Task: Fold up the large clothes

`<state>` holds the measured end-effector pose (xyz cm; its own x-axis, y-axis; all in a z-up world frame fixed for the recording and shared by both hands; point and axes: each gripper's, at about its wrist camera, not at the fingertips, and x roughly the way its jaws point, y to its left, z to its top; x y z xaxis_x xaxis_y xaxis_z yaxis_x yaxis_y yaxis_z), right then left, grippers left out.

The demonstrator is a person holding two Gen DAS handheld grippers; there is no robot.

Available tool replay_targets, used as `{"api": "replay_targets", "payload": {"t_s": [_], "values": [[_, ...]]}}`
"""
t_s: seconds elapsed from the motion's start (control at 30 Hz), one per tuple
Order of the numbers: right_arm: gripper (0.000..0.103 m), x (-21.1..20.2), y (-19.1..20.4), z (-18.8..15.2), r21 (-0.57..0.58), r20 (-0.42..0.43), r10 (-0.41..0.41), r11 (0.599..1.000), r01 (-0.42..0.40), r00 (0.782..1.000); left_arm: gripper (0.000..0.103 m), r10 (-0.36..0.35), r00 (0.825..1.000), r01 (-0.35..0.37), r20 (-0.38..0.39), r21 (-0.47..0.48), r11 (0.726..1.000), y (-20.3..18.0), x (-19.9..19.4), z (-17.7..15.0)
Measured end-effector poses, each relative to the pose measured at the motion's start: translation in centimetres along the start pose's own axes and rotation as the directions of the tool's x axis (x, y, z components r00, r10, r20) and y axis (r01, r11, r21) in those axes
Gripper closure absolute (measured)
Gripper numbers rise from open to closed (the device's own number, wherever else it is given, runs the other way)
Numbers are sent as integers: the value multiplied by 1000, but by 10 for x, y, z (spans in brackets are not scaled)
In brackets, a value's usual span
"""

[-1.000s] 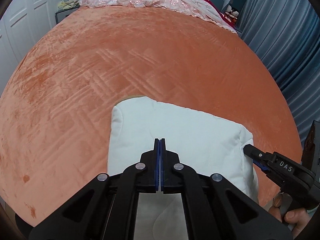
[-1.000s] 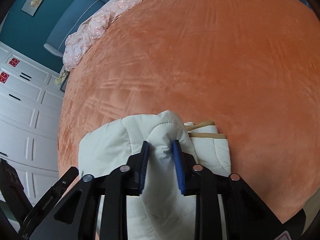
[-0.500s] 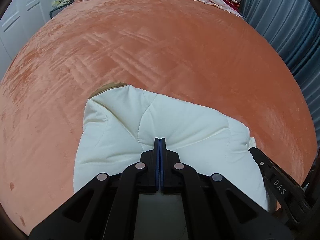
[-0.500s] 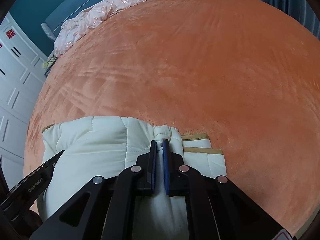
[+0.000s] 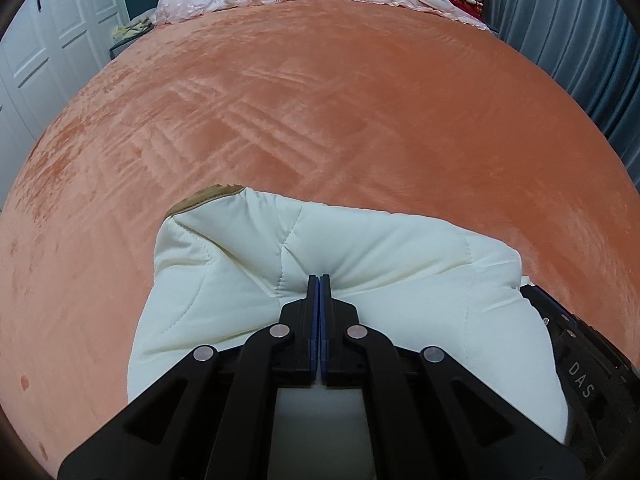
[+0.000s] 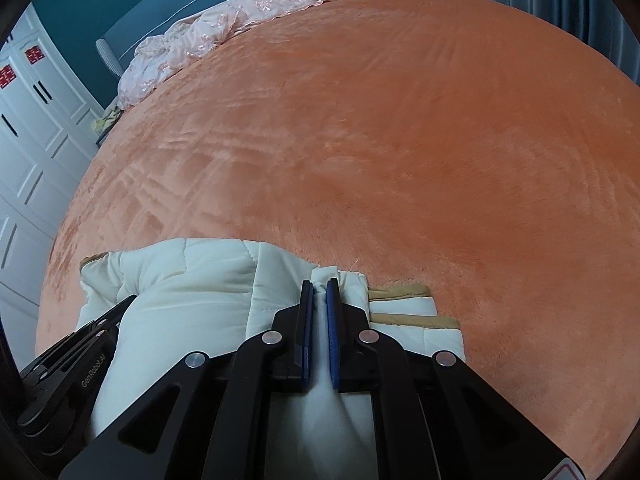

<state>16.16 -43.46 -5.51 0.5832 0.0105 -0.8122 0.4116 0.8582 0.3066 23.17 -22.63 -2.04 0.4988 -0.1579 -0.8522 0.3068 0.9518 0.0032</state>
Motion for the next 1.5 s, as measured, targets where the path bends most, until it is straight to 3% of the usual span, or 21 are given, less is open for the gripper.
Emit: {"api": "replay_targets", "payload": {"t_s": [0.47,0.8,0.9,1.0,1.03,1.1,1.17,1.2,1.3,1.4,1.5], "values": [[97,6,-1,-3,-2,28,9,1000,-9,1000,103,42,997,-42,62,-5,999,-3,6,-5],[98,3,-1,-2,-4,30,2,1000,-2,1000,103,78,995,-79,59,16,997,-8,5,-5],[97,0,-4,-2,13,28,29,999,-30,999,103,81,996,-82,46,28,996,-9,2,-3],[94,-26,-15,-2,83,31,90,992,-92,995,103,38,999,-38,6,23,999,-2,-15,-3],[90,-44,-21,-5,114,48,126,985,-131,991,102,5,1000,-5,-9,10,1000,3,-26,-5],[72,-84,-31,-19,127,95,179,973,-190,979,96,-72,997,71,-18,-33,997,15,-53,-14],[59,-113,-37,-36,96,102,180,977,-190,978,78,-146,989,146,-3,-52,988,26,-85,-28],[56,-123,-40,-45,82,88,170,981,-178,981,75,-155,988,155,-1,-55,986,29,-98,-36],[55,-135,-48,-75,81,-4,177,981,-176,984,73,-190,981,187,-46,-56,981,28,-118,-65],[56,-133,-47,-102,62,-66,184,982,-180,981,74,-153,986,152,-68,-18,988,16,-125,-95],[72,-132,-38,-116,6,-69,148,989,-148,987,74,-96,994,98,-48,30,995,6,-133,-113]]}}
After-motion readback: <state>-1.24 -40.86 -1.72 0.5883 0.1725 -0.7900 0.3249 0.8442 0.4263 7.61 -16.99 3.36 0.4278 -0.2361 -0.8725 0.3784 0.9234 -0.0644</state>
